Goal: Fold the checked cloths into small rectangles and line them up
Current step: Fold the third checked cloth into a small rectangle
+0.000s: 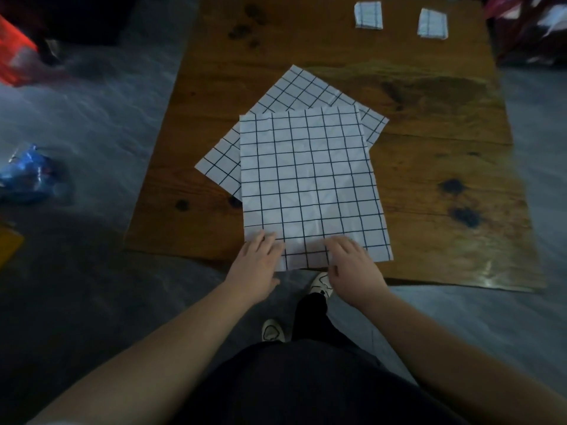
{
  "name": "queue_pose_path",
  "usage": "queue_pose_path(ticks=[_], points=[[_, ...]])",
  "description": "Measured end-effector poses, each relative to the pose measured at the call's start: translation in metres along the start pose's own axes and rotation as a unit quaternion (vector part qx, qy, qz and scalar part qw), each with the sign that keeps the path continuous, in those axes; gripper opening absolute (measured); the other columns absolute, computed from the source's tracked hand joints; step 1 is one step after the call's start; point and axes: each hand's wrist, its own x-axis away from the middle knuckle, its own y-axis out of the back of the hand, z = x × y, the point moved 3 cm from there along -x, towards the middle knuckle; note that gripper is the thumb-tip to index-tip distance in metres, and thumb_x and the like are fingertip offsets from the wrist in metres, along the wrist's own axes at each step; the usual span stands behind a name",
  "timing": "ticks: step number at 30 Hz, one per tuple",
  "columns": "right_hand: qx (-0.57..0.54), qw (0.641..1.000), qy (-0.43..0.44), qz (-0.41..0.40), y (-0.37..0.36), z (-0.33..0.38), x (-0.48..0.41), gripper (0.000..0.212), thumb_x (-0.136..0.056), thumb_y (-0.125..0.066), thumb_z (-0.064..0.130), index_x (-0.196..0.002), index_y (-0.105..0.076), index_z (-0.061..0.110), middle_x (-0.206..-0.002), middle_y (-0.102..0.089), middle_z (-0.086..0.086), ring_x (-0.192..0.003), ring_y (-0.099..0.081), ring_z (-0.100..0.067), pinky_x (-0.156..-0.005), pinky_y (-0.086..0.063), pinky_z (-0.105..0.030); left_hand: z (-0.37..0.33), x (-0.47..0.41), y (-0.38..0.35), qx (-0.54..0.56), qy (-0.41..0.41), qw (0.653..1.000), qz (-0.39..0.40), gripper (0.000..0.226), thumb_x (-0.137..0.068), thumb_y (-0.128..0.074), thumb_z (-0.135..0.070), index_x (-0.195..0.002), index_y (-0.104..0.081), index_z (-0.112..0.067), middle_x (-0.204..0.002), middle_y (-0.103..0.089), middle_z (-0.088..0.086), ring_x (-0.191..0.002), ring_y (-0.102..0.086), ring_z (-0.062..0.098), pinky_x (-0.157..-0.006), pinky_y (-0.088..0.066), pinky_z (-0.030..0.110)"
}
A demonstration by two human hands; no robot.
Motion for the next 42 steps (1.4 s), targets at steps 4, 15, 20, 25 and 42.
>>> queue_pose_path(ticks=[4,15,20,25,42], points=[[0.062,0.997,-0.046,0.031,0.0,-0.048,0.003,0.072,-0.097,-0.054,0.046,-0.158,-0.022,0.024,-0.169,-0.012,-0.002,-0.157,0.0,-0.024,-0.127,-0.009,-0.048,0.005,0.0,-0.01,-0.022,0.0,1.0,-0.002,0.086,-0.089,-0.072,-0.035,-0.157,-0.021,-0.027,-0.168,-0.009,0.004,-0.155,-0.001,0.029,-0.125,-0.008,0.046],[0.092,0.994,-0.048,-0.02,-0.015,-0.051,0.035,0.066,-0.082,-0.063,0.007,-0.143,-0.048,0.029,-0.14,-0.05,0.005,-0.129,-0.046,-0.023,-0.105,-0.041,-0.043,0.025,0.018,-0.008,0.053,-0.016,0.996,-0.075,0.06,-0.091,-0.059,0.0,-0.146,-0.046,-0.021,-0.157,-0.038,-0.003,-0.149,-0.028,0.018,-0.122,-0.02,0.035],[0.089,0.993,-0.073,-0.017,-0.007,-0.044,0.042,0.032,-0.094,-0.054,0.015,-0.125,-0.058,0.026,-0.128,-0.061,0.006,-0.123,-0.053,-0.02,-0.101,-0.039,-0.038,0.03,0.032,0.007,0.096,-0.008,0.993,-0.067,0.016,-0.098,-0.055,-0.015,-0.108,-0.058,-0.027,-0.113,-0.057,-0.011,-0.11,-0.053,0.008,-0.103,-0.045,0.031],[0.066,0.992,-0.087,-0.07,0.016,-0.037,0.062,0.021,-0.102,-0.046,0.023,-0.112,-0.063,0.03,-0.112,-0.068,0.011,-0.109,-0.061,-0.017,-0.094,-0.042,-0.037,0.04,0.053,0.023,0.152,0.018,0.988,-0.037,0.012,-0.1,-0.055,-0.021,-0.105,-0.061,-0.03,-0.101,-0.063,-0.011,-0.091,-0.06,0.005,-0.083,-0.055,0.035],[0.024,0.973,-0.046,-0.225,0.149,-0.046,-0.033,0.014,-0.099,-0.056,0.023,-0.105,-0.069,0.02,-0.102,-0.07,0.003,-0.097,-0.063,-0.022,-0.082,-0.047,-0.038,0.041,-0.03,0.174,0.199,0.03,0.967,-0.156,0.008,-0.102,-0.055,-0.026,-0.098,-0.062,-0.028,-0.087,-0.063,-0.009,-0.08,-0.059,0.005,-0.069,-0.049,0.028]])
